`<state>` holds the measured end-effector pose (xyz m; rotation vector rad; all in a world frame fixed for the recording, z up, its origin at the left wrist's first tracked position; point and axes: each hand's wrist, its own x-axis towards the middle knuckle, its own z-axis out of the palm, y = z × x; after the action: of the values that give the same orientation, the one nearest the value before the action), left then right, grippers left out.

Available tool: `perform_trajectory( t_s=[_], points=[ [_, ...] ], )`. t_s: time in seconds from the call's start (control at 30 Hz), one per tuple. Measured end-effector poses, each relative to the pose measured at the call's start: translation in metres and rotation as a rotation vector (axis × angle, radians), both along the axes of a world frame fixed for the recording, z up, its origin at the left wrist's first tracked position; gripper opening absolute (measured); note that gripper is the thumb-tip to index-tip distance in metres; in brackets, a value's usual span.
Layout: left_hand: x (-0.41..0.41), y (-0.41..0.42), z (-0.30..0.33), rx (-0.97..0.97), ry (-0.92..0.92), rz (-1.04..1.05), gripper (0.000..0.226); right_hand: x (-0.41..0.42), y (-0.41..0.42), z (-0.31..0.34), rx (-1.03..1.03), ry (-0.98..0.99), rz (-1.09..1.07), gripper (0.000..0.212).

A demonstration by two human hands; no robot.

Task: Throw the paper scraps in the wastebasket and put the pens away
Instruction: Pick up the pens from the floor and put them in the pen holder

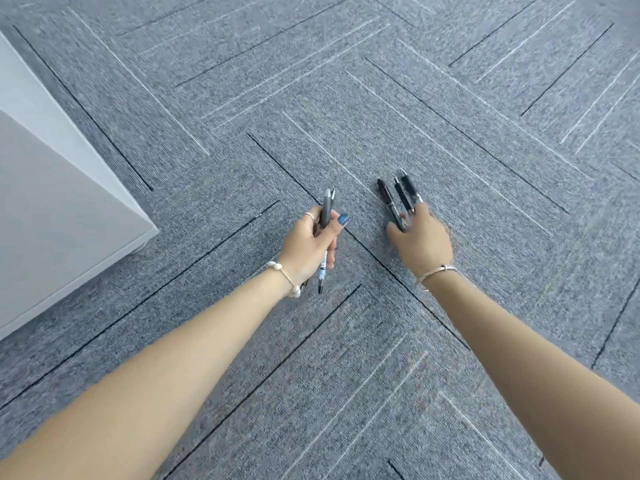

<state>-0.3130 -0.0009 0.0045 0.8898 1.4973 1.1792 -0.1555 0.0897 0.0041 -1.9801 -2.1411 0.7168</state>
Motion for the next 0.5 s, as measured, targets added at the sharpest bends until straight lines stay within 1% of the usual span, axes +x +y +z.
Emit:
perform_trajectory(
  t_s=[0.1, 0.2, 0.33, 0.4, 0.43, 0.5],
  points=[
    [-0.005, 0.009, -0.002, -0.012, -0.006, 0.021, 0.005, -0.005, 0.008, -0.003, 0.007, -0.057, -0.030, 0.033],
    [-0.004, 0.012, -0.010, -0.026, 0.025, 0.038, 0.008, -0.004, 0.015, -0.006, -0.018, -0.099, 0.046, 0.027],
    [0.000, 0.012, -0.020, -0.029, 0.074, 0.091, 0.008, 0.002, 0.016, -0.005, -0.038, -0.081, 0.151, 0.030],
    [0.001, 0.013, -0.021, -0.025, 0.070, 0.112, 0.008, 0.007, 0.017, 0.003, -0.025, 0.007, 0.151, 0.030],
    [0.000, 0.013, -0.021, -0.023, 0.076, 0.110, 0.009, 0.010, 0.020, 0.007, -0.039, 0.106, 0.116, 0.027],
    [0.000, 0.014, -0.022, -0.021, 0.079, 0.104, 0.012, 0.016, 0.028, 0.017, -0.147, 0.438, -0.045, 0.016]
  ],
)
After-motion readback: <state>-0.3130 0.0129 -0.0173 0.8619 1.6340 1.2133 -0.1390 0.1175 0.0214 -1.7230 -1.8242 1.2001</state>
